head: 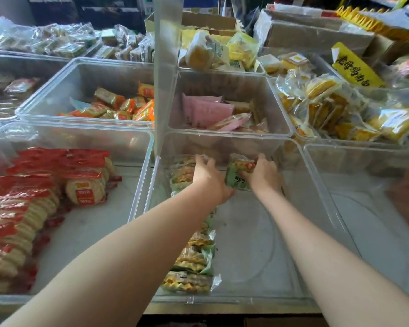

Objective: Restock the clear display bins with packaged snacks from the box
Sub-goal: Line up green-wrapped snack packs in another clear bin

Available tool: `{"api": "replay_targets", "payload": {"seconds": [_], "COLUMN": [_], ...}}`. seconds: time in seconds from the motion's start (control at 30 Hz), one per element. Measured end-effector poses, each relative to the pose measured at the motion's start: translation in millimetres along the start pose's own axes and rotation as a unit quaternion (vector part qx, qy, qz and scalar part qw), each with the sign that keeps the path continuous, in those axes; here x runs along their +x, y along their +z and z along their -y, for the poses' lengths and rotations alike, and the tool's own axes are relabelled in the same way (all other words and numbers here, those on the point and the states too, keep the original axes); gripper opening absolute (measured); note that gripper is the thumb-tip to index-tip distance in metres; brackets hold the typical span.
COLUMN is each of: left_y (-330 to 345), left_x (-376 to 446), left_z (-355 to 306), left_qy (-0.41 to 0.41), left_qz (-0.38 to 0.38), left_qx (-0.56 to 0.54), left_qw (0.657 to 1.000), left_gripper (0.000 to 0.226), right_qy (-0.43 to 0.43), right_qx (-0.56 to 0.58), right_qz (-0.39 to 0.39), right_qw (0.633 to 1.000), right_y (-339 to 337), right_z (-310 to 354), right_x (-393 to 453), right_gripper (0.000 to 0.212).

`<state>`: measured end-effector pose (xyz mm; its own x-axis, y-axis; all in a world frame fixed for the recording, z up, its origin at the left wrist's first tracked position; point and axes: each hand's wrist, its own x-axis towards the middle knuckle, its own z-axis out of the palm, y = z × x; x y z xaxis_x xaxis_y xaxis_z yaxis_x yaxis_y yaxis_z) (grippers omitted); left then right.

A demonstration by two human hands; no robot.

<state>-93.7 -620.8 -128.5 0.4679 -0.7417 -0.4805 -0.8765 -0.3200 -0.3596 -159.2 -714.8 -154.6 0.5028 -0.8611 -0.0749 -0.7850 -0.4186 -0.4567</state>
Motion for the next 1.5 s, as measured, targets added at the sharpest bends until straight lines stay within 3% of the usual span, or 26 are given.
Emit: {"api": "replay_targets", "payload": {"seconds": [0.07, 0.13, 0.23, 0.3, 0.37, 0.43, 0.5, 0.63, 0.73, 0.87, 1.13, 1.27, 1.33, 1.43, 1.5], "left_y": [-1, -5, -5, 2, 14, 20, 16, 3, 13, 38, 145, 225, 268, 312, 330], "left_x": [1, 1, -13, -22, -28, -29, -32, -57, -97, -168, -322, -398, -427, -462, -474], "left_z": [-3, -2, 0, 7, 20, 31, 35, 39, 54, 81, 164, 198, 210, 211, 205], "left_qy": [-0.025, -0.026, -0.003, 0.003, 0.016, 0.031, 0.042, 0.081, 0.134, 0.139, 0.07, 0.06, 0.04, 0.047, 0.072], "left_qz": [0.003, -0.021, -0.149, -0.229, -0.167, -0.082, -0.08, -0.195, -0.265, -0.41, -0.428, -0.384, -0.328, -0.104, 0.085], "left_qx": [-0.027, -0.051, -0.069, -0.102, -0.152, -0.134, -0.111, -0.172, -0.238, -0.31, -0.292, -0.321, -0.324, -0.341, -0.35], "left_qw": [0.999, 0.998, 0.986, 0.968, 0.974, 0.987, 0.99, 0.962, 0.925, 0.847, 0.853, 0.864, 0.886, 0.933, 0.93], "left_gripper": [0.06, 0.049, 0.032, 0.032, 0.037, 0.041, 0.043, 0.044, 0.034, 0.04, 0.03, 0.027, 0.025, 0.021, 0.029], "right_qy": [-0.024, -0.053, -0.016, 0.023, 0.046, 0.055, 0.079, 0.044, -0.013, -0.106, -0.24, -0.253, -0.298, -0.394, -0.404], "right_qx": [0.032, 0.059, 0.11, 0.165, 0.176, 0.171, 0.171, 0.092, 0.127, 0.146, 0.207, 0.117, 0.029, -0.163, -0.258], "right_qz": [-0.021, -0.035, -0.029, -0.016, 0.009, 0.049, 0.086, 0.078, 0.072, 0.141, 0.322, 0.408, 0.426, 0.442, 0.476], "right_qw": [0.999, 0.996, 0.993, 0.986, 0.983, 0.982, 0.978, 0.992, 0.989, 0.973, 0.892, 0.869, 0.854, 0.789, 0.737], "right_y": [5, 13, 24, 27, 25, 18, 5, -37, -62, -80, -32, 14, 33, 67, 93], "right_z": [4, 11, 25, 28, 28, 27, 23, 14, 25, 69, 196, 237, 253, 265, 266], "right_x": [-6, -11, -15, -16, -18, -21, -23, -32, -57, -119, -301, -385, -421, -470, -499], "right_gripper": [0.054, 0.058, 0.043, 0.043, 0.063, 0.083, 0.088, 0.038, 0.016, 0.018, 0.01, 0.019, 0.025, 0.026, 0.034]}}
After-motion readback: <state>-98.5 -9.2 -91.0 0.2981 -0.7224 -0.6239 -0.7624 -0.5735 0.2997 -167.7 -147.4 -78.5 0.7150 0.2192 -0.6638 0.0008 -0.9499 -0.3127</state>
